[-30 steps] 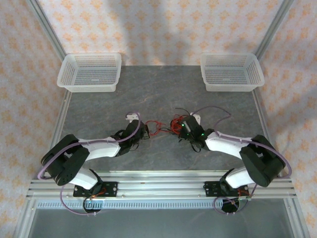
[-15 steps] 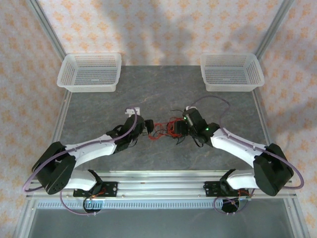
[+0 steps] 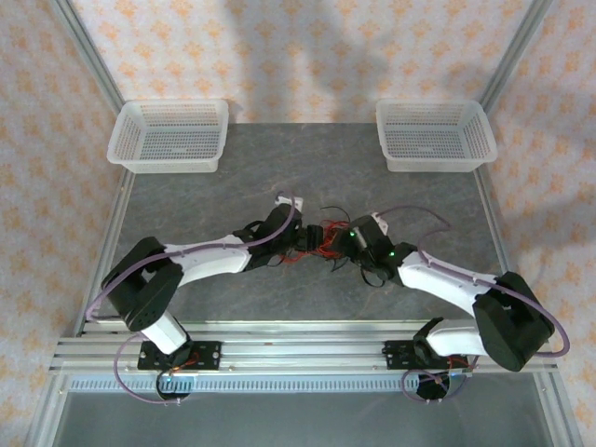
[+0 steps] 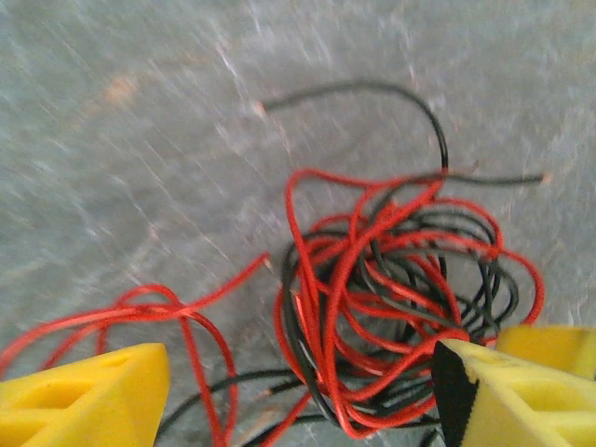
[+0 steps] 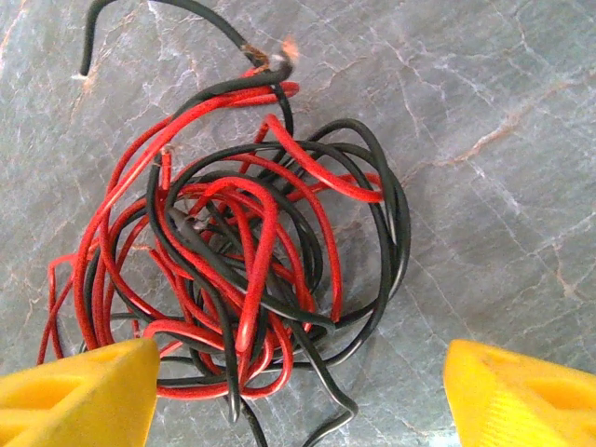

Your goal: Untangle the cables

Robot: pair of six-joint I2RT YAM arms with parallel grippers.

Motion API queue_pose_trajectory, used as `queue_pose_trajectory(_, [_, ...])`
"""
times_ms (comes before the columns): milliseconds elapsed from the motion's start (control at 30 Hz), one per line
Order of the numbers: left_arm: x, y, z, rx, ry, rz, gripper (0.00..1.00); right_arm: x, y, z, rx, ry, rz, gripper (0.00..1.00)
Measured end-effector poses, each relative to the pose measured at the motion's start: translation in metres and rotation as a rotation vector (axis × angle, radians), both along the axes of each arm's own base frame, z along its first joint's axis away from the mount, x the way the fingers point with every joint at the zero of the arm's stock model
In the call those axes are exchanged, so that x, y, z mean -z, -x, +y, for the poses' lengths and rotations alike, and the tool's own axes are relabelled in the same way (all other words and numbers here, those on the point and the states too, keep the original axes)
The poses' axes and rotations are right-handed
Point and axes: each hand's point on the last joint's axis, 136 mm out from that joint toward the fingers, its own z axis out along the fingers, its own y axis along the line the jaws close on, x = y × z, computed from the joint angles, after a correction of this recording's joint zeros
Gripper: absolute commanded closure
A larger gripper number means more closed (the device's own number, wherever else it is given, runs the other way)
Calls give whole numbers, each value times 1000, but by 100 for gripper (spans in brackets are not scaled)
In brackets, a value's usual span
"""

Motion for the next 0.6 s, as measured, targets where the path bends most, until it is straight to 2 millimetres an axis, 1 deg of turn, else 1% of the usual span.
queue_pose_trajectory(100, [15, 8, -17, 52, 19, 37, 26, -3, -5, 2, 25, -29, -18, 22])
queue_pose_trajectory(200, [21, 9, -26, 65, 52, 53, 28, 1, -10, -4, 58, -25, -16, 24])
queue_pose_trajectory(300, [29, 7, -33, 59, 84, 68, 33, 6, -15, -9, 77, -20, -15, 27])
queue_pose_trajectory(367, [33, 7, -36, 52, 94, 74, 39, 9, -19, -10, 86, -23, -18, 31])
queue_pose_trajectory(433, [37, 5, -38, 41, 103, 75, 46, 13, -22, -9, 83, -27, -19, 36])
queue_pose_trajectory(500, [40, 3, -38, 23, 104, 72, 54, 22, -24, -8, 70, -20, -8, 43])
queue_pose_trajectory(567, [43, 1, -37, 11, 104, 69, 65, 30, -25, -6, 57, -16, 6, 55])
queue_pose_trajectory(600, [44, 1, -35, -1, 99, 68, 72, 34, -25, -4, 49, -12, 11, 63])
